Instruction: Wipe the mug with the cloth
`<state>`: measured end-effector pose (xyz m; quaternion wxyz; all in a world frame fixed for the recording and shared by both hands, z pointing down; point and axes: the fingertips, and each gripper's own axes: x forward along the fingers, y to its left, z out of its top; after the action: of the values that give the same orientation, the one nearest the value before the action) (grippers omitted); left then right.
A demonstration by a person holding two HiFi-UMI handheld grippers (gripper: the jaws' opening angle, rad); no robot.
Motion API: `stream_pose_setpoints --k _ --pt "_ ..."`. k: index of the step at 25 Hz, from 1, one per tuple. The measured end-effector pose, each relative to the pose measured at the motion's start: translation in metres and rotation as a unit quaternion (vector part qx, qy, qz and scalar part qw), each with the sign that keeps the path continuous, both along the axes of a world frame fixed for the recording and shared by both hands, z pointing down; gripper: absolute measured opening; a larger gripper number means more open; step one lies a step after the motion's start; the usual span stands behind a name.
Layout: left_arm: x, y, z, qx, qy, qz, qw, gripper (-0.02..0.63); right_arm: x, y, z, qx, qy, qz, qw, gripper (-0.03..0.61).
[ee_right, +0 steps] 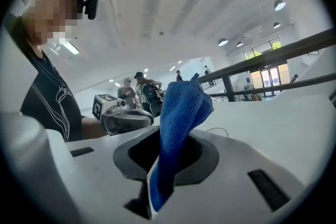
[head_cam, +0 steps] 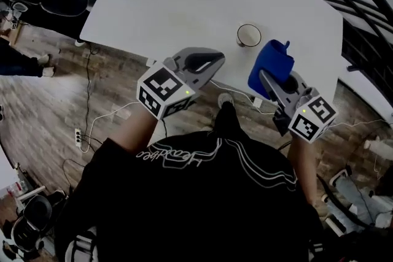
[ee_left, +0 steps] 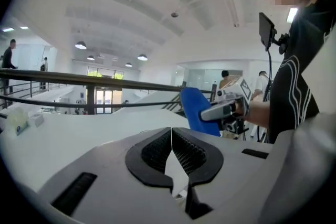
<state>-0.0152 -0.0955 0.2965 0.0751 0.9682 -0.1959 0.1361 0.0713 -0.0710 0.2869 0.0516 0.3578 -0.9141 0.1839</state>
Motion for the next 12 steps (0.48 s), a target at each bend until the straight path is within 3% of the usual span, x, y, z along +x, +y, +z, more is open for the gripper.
stream_pose_setpoints --k 5,12 --pt "-0.007 0.079 -0.052 0.010 0.052 0.038 0.9979 0.008 -0.036 0.073 -0.032 0.028 -0.010 0.007 1.000 0.054" --pt "-0.011 0.108 -0.076 0.003 0.081 0.046 0.9956 0.006 -0.044 0.106 -0.050 0.041 -0.018 0.028 0.999 0.054"
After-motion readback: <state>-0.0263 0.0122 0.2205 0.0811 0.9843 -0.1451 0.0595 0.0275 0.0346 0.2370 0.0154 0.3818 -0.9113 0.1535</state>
